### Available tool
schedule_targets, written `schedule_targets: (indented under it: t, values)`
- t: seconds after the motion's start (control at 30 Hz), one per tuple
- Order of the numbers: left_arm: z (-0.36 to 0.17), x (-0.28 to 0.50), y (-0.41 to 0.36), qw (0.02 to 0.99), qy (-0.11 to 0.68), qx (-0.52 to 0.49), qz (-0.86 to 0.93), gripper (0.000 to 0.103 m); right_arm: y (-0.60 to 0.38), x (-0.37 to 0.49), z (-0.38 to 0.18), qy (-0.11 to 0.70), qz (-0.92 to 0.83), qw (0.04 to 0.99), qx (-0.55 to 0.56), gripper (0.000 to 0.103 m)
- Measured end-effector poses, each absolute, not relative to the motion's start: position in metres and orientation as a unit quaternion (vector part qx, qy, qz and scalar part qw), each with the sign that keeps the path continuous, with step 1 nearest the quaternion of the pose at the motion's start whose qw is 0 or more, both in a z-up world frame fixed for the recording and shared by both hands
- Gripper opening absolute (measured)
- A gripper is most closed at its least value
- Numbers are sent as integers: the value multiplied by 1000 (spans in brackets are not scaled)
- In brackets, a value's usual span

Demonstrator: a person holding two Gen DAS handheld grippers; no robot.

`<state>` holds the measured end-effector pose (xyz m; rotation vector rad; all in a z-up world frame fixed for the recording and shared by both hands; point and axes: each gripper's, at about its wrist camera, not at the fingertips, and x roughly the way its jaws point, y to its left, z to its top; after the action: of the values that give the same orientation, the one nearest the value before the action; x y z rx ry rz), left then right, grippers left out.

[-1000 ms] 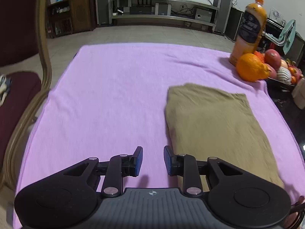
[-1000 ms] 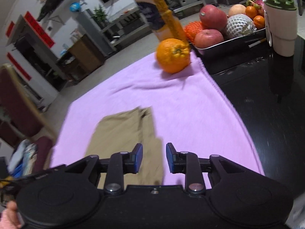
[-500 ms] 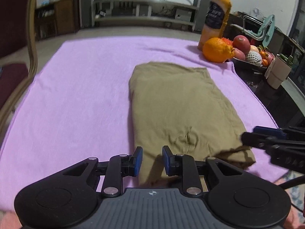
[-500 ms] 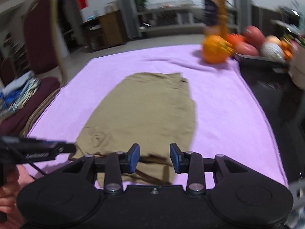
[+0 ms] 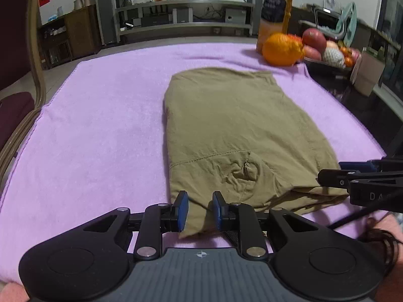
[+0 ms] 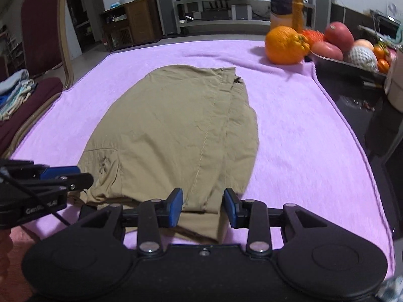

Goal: Fold clothes

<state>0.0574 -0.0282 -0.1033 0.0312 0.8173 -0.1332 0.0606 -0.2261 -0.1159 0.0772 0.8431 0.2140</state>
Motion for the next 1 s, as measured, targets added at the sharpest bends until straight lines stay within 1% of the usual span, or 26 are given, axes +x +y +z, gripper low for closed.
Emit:
schedule_targets:
  t: [0.1,0.13,0.17,0.2,0.23,0.37,0.43,0.6,0.7,0.8,0.87,0.9,1.0]
  values:
    - [-89,49,-15,922,381,-16,-59,21,-235,48,-102,387,101,914,65,34]
    - [-88,51,-13,923,381,-19,-50,21,-237,45,-99,379,101,917,71,32]
    - [-89,54,-12,922,385,-12,-40,21,-236,45,-97,374,106,918,73,25]
    - [-91,58,-12,921,389,-6,-30,21,-236,45,-95,370,112,920,73,23]
    - [-96,64,-13,916,401,0,-20,19,-233,48,-95,369,113,920,69,23]
    - [-114,78,-12,899,438,-3,-9,20,-226,62,-110,391,107,913,57,23]
    - [-113,78,-14,898,439,4,-8,20,-226,68,-122,409,104,905,56,24]
    - [-113,77,-14,899,437,8,-7,21,-225,64,-120,411,102,905,47,25]
    - [-112,78,-10,898,440,0,-7,22,-229,63,-118,412,100,904,58,29]
    - [-110,79,-7,896,444,-8,-7,25,-234,64,-111,415,98,901,73,30]
    - [-107,78,-6,896,445,-12,-7,30,-239,63,-103,413,99,901,85,32]
    - [-105,78,-5,895,446,-13,-8,30,-243,63,-99,411,101,901,95,33]
    - [-98,77,0,894,448,-25,-13,33,-255,63,-86,406,107,899,127,39]
